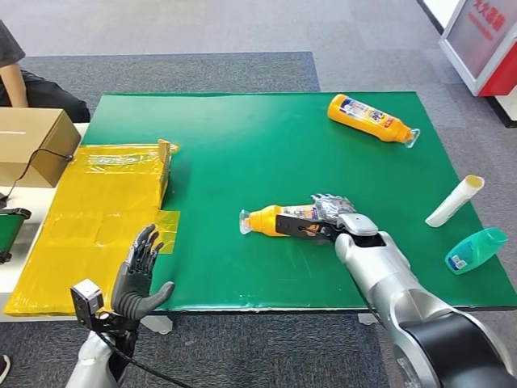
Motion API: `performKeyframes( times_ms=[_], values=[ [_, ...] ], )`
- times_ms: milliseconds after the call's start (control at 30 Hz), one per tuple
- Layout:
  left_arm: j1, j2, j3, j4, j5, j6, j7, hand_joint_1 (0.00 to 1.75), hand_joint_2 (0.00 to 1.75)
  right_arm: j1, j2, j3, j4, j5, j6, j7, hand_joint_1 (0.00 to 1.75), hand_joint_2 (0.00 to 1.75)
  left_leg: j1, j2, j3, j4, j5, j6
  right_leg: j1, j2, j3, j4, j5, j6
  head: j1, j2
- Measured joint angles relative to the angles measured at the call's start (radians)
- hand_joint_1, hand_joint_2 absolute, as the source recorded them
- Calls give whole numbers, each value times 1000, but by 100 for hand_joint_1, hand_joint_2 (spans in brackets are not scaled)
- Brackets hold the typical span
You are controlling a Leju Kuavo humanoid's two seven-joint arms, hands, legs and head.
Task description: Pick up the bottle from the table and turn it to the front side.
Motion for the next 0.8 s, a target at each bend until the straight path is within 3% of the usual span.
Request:
performKeyframes(
  times_ms=[167, 333, 433, 533, 667, 800],
  values=[
    [-2, 5, 0, 9, 2, 2, 0, 0, 175, -26, -7, 25, 38, 2, 11, -47, 175, 175, 0, 0, 0, 0, 0, 0, 0, 0, 1, 0, 0, 0, 0, 0],
    [0, 16, 4, 11, 15, -5, 0, 0, 175, 2, -19, 33, 8, -114, -50, -233, 175, 175, 0, 0, 0, 0, 0, 0, 0, 0, 1, 0, 2, 0, 0, 0],
    [3, 19, 13, 9, 25, -33, 0, 0, 175, 112, -18, 27, -145, -288, -94, -304, 175, 175, 0, -1, 0, 0, 0, 0, 1, -1, 0, 0, 1, -1, 0, 0],
    [0, 17, 31, 10, 51, -68, 0, 0, 175, 254, 0, 24, -362, -436, -105, -309, 175, 175, 1, -1, -2, 0, 0, -1, 1, -2, -1, 0, -1, -1, 0, 0],
    [-35, 16, 56, 35, 109, -100, 29, 0, 175, 379, 47, 27, -564, -525, -120, -324, 175, 175, 1, -1, -3, 0, 0, -1, 1, -2, -2, 0, -2, -2, 0, 0],
    [-89, 18, 65, 83, 121, -93, 86, 0, 175, 422, 101, 44, -637, -567, -124, -350, 175, 175, 1, -1, -3, 0, 0, -1, 1, -2, -2, 0, -1, -2, 0, 0]
  ],
)
